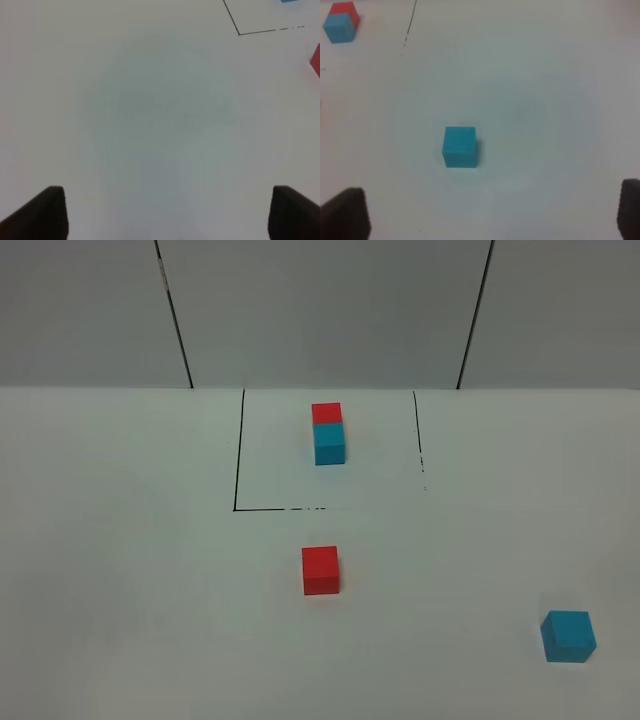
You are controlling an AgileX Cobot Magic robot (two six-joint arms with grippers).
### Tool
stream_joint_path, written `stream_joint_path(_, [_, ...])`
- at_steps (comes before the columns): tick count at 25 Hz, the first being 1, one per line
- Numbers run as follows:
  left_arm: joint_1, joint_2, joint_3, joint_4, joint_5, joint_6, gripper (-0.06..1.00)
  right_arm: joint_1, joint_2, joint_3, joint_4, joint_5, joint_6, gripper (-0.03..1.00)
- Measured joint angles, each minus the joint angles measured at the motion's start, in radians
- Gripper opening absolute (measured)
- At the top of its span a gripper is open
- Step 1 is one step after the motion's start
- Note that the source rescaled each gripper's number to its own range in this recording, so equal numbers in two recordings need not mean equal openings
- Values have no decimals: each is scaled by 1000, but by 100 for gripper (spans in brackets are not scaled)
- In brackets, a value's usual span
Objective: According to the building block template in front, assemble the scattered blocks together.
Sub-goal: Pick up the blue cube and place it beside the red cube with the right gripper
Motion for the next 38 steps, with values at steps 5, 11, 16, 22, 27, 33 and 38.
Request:
stream_joint_path(5, [0,0,0,0,0,0,89,0,0,0,0,0,0,100])
stream_joint_path(11, [0,0,0,0,0,0,89,0,0,0,0,0,0,100])
stream_joint_path(16, [0,0,0,0,0,0,89,0,0,0,0,0,0,100])
stream_joint_path(22, [0,0,0,0,0,0,89,0,0,0,0,0,0,100])
stream_joint_path(27, [0,0,0,-1,0,0,89,0,0,0,0,0,0,100])
stream_joint_path(33, [0,0,0,-1,0,0,89,0,0,0,0,0,0,100])
stream_joint_path(38, [0,0,0,-1,0,0,89,0,36,-17,25,1,32,100])
